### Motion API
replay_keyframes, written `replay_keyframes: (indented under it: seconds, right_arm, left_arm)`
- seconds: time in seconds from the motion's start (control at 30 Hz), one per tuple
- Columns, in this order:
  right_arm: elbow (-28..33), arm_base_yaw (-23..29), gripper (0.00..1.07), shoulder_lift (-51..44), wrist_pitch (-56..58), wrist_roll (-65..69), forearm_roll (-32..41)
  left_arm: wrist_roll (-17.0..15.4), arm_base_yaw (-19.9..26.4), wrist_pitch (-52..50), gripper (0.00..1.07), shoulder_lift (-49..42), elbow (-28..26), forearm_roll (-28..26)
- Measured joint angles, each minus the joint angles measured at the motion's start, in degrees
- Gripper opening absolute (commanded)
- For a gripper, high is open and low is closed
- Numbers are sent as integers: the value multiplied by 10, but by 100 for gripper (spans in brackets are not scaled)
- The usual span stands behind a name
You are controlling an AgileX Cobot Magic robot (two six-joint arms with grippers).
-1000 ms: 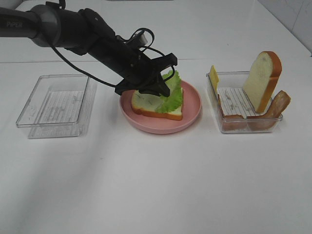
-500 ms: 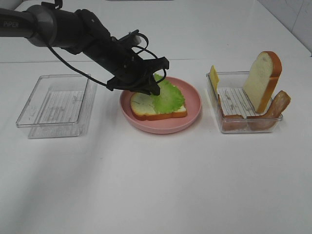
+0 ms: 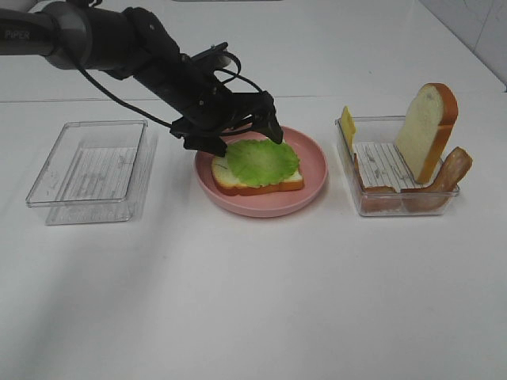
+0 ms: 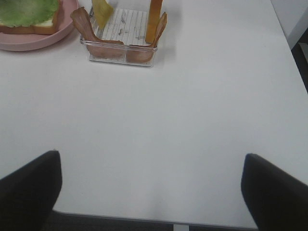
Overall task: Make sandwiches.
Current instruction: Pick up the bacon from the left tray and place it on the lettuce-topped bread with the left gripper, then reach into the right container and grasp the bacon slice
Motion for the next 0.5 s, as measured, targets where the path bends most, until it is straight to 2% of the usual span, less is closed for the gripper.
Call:
replay_keyframes:
  seconds: [0.03, 0.13, 0.2, 0.23, 0.27, 0.3, 0.33, 0.37, 0.4, 0.47, 0.5]
  right_arm:
    - [0, 0, 99, 0, 0, 0, 0]
    - [0, 0, 99, 0, 0, 0, 0]
    - [0, 0, 99, 0, 0, 0, 0]
    - [0, 0, 99, 0, 0, 0, 0]
    - [0, 0, 99, 0, 0, 0, 0]
    - [0, 0, 99, 0, 0, 0, 0]
    - [0, 0, 99, 0, 0, 0, 0]
    - [0, 0, 99, 0, 0, 0, 0]
    - [0, 0, 99, 0, 0, 0, 0]
    - [0, 0, 99, 0, 0, 0, 0]
    - [0, 0, 99, 0, 0, 0, 0]
  left_arm:
    - [-5, 0, 18, 97, -1, -21, 9]
    - [-10, 0, 29, 97, -1, -34, 17]
    - [-53, -1, 77, 97, -1, -88, 71]
    - [-53, -1, 77, 97, -1, -88, 71]
    - [-80, -1, 109, 97, -1, -115, 111]
    - [-80, -1, 109, 97, -1, -115, 111]
    - [-96, -1, 128, 97, -1, -131, 136]
    - [-125, -1, 170, 97, -1, -158, 183]
    - [-125, -1, 170, 97, -1, -158, 183]
    - [-158, -1, 230, 97, -1, -205, 254]
    - [-158, -1, 230, 97, -1, -205, 254]
